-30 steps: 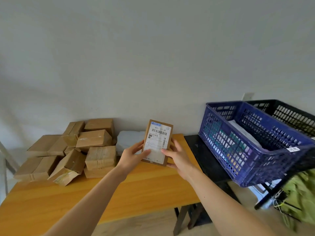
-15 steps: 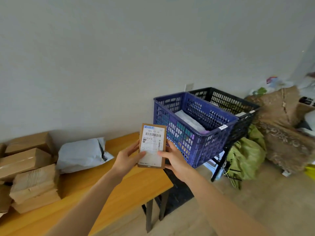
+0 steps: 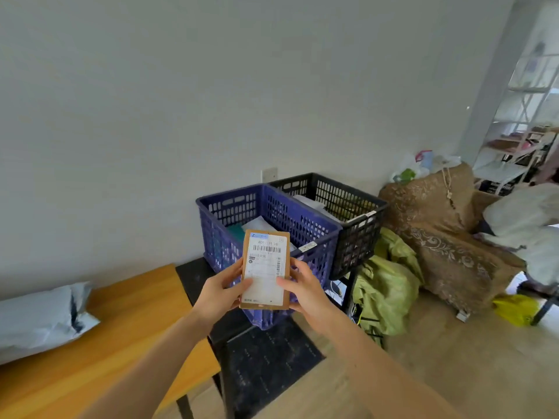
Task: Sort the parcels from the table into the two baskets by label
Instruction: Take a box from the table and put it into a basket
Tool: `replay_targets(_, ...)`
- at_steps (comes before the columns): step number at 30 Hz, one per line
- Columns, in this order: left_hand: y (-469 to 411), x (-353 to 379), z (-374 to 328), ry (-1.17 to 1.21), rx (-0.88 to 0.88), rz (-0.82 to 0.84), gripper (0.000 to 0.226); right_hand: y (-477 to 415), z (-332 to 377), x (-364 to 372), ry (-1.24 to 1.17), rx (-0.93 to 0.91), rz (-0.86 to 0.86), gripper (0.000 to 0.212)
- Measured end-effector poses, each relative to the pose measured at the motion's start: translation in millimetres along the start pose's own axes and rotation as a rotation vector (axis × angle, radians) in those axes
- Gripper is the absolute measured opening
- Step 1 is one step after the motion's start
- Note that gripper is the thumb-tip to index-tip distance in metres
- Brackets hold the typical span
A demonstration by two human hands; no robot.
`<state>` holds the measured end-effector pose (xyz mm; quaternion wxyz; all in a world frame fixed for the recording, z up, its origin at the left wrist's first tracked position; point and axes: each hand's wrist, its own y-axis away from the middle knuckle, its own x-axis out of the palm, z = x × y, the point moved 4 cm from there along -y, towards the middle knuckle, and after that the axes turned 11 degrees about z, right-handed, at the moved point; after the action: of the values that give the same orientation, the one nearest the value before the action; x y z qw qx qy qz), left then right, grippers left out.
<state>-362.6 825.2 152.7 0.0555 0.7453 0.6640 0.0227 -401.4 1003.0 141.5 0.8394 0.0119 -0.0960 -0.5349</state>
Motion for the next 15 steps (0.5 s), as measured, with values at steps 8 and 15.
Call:
replay_targets(8, -58.9, 86.6, -22.8, 0.034, 0.041, 0.041, 0.052, -0.6, 26.3, -100.0, -0.052, -0.051, -0.033, 0.048)
replay_targets(15, -125.2, 130.7, -32.3, 0.063, 0.044, 0.108, 0.042, -23.5, 37.4, -171.6, -0.045, -0.045, -0.072, 0.049)
